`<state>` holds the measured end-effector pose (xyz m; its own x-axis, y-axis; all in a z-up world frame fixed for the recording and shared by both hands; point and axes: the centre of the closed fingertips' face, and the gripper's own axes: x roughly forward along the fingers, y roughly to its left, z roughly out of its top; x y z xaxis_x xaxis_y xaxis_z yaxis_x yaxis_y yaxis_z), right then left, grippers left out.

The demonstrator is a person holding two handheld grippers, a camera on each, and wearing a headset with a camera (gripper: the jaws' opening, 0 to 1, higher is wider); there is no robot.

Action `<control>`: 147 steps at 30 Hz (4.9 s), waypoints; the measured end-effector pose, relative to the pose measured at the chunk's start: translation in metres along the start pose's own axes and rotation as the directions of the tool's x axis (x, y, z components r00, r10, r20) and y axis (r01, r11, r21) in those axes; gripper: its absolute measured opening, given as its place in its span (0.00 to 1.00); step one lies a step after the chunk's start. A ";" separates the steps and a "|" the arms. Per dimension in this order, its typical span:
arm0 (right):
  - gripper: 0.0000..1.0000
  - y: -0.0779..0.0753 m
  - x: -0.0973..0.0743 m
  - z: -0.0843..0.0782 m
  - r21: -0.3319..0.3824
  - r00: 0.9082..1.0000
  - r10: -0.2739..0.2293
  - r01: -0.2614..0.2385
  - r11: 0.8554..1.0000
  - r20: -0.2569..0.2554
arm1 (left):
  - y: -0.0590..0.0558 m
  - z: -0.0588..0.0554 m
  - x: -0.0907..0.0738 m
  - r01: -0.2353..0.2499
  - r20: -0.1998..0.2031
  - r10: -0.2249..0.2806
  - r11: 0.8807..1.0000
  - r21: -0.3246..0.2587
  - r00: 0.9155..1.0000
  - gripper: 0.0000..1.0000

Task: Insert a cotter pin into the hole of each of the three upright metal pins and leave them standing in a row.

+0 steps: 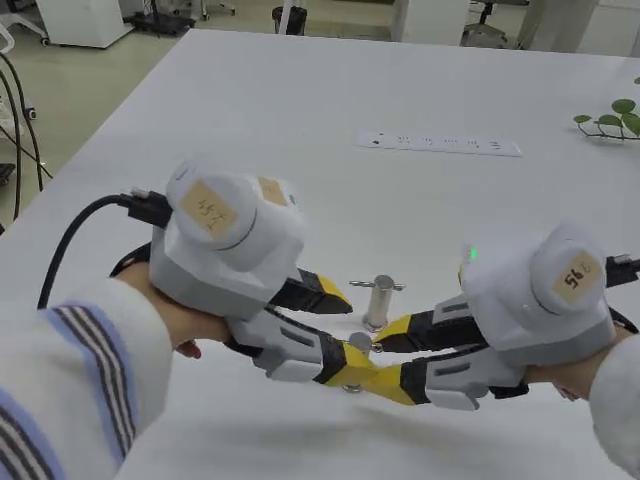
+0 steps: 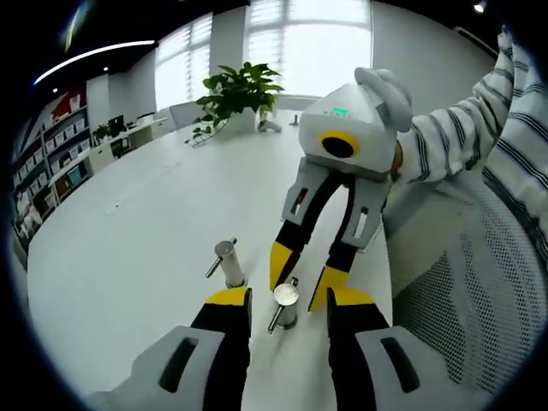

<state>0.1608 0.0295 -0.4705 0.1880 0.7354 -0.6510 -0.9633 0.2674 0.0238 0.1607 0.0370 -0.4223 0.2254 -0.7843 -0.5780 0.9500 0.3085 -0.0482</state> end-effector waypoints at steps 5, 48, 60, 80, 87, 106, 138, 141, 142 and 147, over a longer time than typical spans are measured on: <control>0.19 -0.001 0.006 0.002 0.036 0.999 -0.006 0.004 0.999 0.048 | -0.002 -0.003 -0.011 -0.023 0.043 0.023 1.000 -0.020 0.999 0.42; 0.09 0.007 0.021 0.005 -0.059 0.998 0.025 -0.022 0.998 0.058 | -0.039 -0.065 -0.042 -0.045 -0.022 0.042 0.980 -0.192 0.999 0.98; 0.09 -0.004 -0.018 0.005 -0.062 0.995 0.024 -0.018 0.998 0.098 | -0.028 -0.069 -0.045 -0.099 -0.009 0.101 0.957 -0.274 0.995 0.96; 0.09 -0.058 -0.072 -0.038 -0.038 0.997 -0.061 0.063 0.997 0.052 | -0.020 -0.069 -0.053 -0.150 -0.013 0.154 0.940 -0.307 0.988 0.93; 0.09 -0.075 -0.074 -0.044 -0.072 0.998 -0.054 0.057 0.996 0.032 | -0.023 -0.073 -0.055 -0.158 -0.027 0.157 0.934 -0.320 0.987 0.93; 0.09 -0.086 -0.059 -0.053 -0.104 1.000 -0.004 0.006 0.995 0.022 | -0.024 -0.074 -0.054 -0.179 -0.056 0.170 0.923 -0.342 0.984 0.94; 0.39 -0.095 -0.065 -0.047 -0.015 0.995 -0.058 0.059 0.998 0.079 | -0.026 -0.071 -0.049 -0.165 -0.036 0.163 0.922 -0.351 0.986 0.93; 0.46 -0.094 -0.071 -0.048 0.001 0.994 -0.091 0.091 0.996 0.062 | -0.024 -0.065 -0.051 -0.173 -0.004 0.183 0.920 -0.351 0.983 0.95; 0.48 -0.094 -0.075 -0.045 0.019 0.991 -0.115 0.114 0.993 0.068 | -0.023 -0.063 -0.052 -0.175 0.004 0.188 0.922 -0.345 0.982 0.96; 0.70 -0.083 -0.087 -0.035 0.098 0.978 -0.164 0.152 0.983 0.128 | -0.021 -0.058 -0.052 -0.181 0.024 0.200 0.924 -0.337 0.979 0.99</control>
<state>0.2175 -0.0788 -0.4426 0.3668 0.7550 -0.5435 -0.8999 0.4362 -0.0014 0.1161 0.1026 -0.4379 0.4163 -0.7195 -0.5559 0.7643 0.6080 -0.2146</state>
